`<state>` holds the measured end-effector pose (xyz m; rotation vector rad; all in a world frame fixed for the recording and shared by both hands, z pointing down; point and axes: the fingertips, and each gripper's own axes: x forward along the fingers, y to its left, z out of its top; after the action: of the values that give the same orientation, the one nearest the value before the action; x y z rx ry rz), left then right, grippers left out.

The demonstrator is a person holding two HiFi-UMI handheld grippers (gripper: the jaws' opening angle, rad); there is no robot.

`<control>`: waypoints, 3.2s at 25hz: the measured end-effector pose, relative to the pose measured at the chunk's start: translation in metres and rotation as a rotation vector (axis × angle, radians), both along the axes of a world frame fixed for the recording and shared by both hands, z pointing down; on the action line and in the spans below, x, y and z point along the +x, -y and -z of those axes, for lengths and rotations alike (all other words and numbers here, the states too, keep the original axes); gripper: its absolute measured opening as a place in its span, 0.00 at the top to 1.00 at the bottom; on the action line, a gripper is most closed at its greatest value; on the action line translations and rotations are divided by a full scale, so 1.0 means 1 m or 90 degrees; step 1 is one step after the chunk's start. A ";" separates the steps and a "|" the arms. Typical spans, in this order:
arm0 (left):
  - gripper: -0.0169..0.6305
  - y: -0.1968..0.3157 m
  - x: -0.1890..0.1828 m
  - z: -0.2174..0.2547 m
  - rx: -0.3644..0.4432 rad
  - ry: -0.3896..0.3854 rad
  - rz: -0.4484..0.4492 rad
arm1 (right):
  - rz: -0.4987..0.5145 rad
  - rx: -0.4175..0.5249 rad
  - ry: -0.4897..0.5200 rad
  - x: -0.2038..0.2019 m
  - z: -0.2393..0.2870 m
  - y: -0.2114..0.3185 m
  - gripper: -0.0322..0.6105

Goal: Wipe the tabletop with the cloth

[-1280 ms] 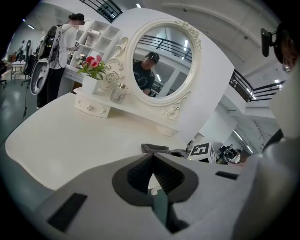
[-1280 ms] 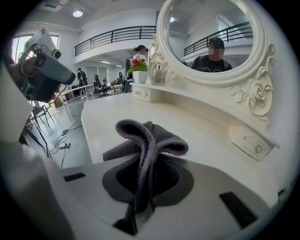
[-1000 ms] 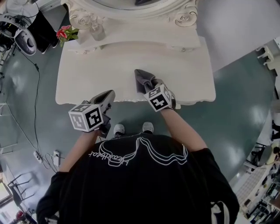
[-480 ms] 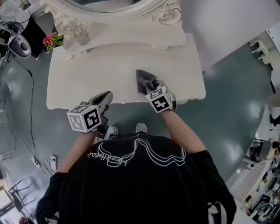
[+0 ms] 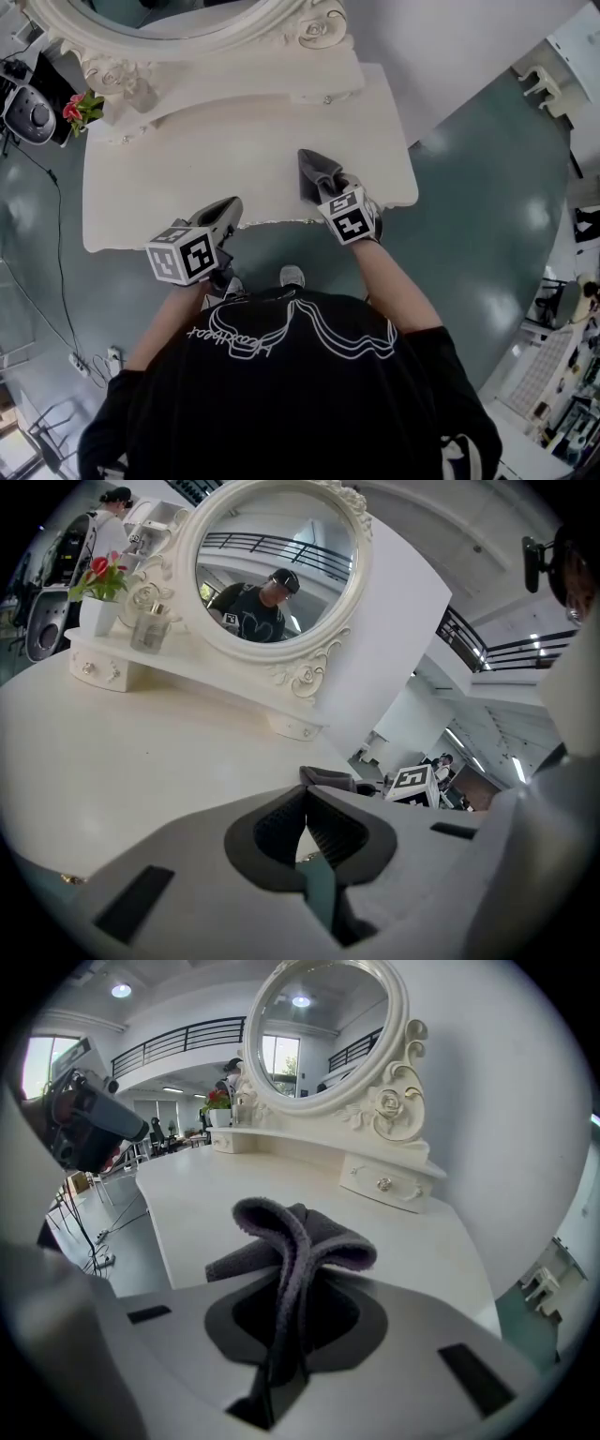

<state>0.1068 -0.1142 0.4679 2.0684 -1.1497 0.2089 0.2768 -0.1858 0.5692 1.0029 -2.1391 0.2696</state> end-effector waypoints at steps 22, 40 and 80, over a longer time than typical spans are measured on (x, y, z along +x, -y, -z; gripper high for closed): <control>0.97 0.013 0.077 0.002 0.010 -0.009 -0.065 | -0.159 0.007 -0.020 0.155 -0.002 0.003 0.88; 0.97 0.012 0.076 0.008 0.019 -0.004 -0.055 | -0.288 0.004 -0.045 0.258 -0.002 0.009 0.88; 0.97 -0.059 -0.070 0.146 0.236 -0.021 -0.047 | 0.095 0.100 0.464 -0.111 0.244 -0.110 0.88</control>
<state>0.0367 -0.0547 0.3216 2.4301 -1.1609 -0.0062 0.1654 -0.0755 0.3251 0.9078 -2.9168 0.4495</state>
